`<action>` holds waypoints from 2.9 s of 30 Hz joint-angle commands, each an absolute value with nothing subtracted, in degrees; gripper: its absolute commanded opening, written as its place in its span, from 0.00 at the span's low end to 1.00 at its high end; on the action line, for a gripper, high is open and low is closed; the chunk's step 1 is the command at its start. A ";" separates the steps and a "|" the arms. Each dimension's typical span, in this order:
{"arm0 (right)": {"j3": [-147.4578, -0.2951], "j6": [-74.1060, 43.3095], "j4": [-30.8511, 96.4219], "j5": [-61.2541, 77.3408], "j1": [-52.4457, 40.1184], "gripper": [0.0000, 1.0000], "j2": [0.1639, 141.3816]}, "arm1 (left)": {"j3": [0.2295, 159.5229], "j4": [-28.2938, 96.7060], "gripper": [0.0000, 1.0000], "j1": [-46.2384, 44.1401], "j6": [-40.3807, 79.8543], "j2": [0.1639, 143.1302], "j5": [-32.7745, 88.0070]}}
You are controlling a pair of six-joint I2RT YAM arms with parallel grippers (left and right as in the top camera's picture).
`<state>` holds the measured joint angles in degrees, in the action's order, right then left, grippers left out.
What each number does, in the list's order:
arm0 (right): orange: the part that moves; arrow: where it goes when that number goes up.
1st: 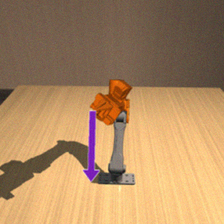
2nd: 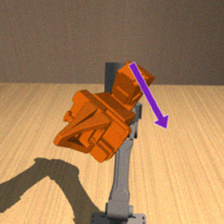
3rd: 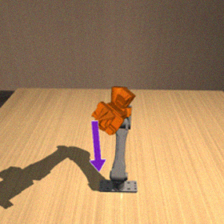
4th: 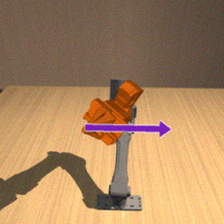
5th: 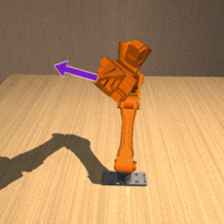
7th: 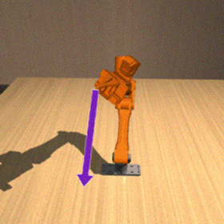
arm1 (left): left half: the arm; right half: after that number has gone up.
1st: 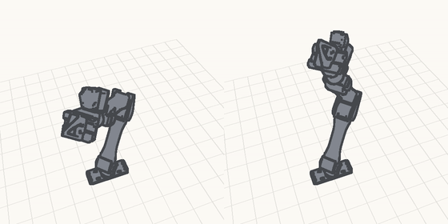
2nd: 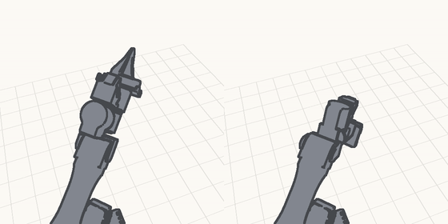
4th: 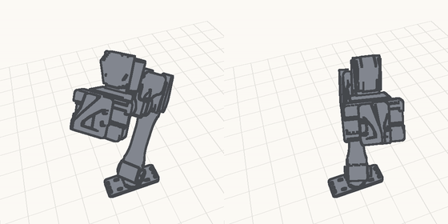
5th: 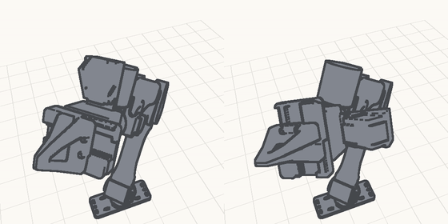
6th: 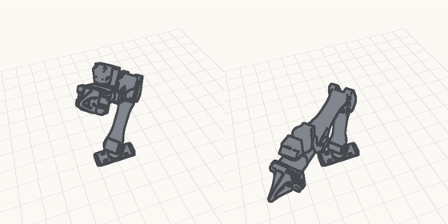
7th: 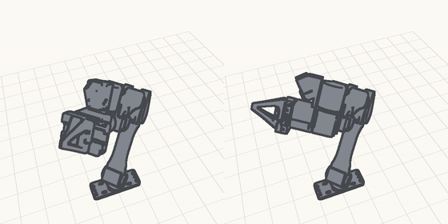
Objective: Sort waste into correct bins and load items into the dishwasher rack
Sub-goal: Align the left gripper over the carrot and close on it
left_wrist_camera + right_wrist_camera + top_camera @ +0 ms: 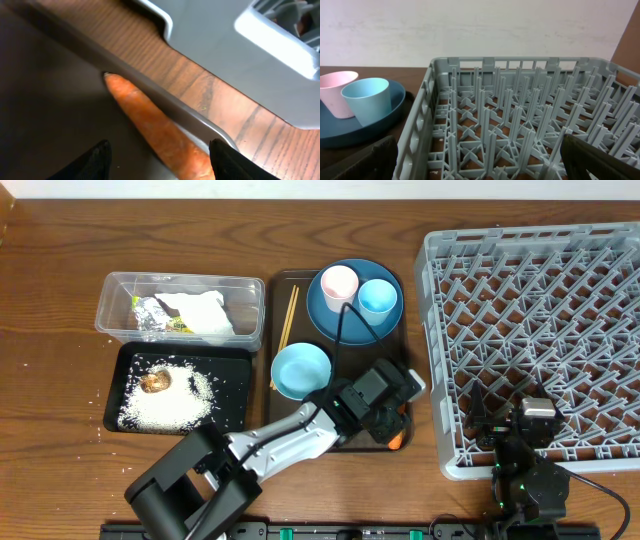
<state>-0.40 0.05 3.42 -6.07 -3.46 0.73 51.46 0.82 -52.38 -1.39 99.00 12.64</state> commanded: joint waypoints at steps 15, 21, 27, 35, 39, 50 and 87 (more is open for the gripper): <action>-0.30 -0.19 3.62 -6.61 -3.07 0.99 0.67 | 52.75 0.82 0.55 -53.84 -2.13 101.56 11.25; -0.32 -0.19 3.60 -6.61 -3.07 0.99 0.67 | 52.75 -0.19 0.55 -54.08 -2.15 102.76 11.20; -0.32 -0.19 3.60 -6.61 -3.07 0.99 0.67 | 52.75 -0.56 0.56 -54.08 -2.17 103.00 10.96; -0.32 -0.19 3.62 -6.61 -3.07 0.99 0.67 | 52.75 -0.64 0.65 -54.08 -6.74 103.68 -3.51; -0.30 -0.19 3.62 -6.61 -3.07 0.99 0.67 | 52.75 0.08 0.66 -54.06 -10.81 103.68 -8.99; -0.32 -0.19 3.60 -6.61 -3.07 0.99 0.67 | 52.75 1.23 0.66 -54.02 -11.05 103.68 -7.49; -0.32 -0.19 3.60 -6.61 -3.07 0.99 0.67 | 52.90 2.31 0.63 -51.55 1.61 101.30 0.89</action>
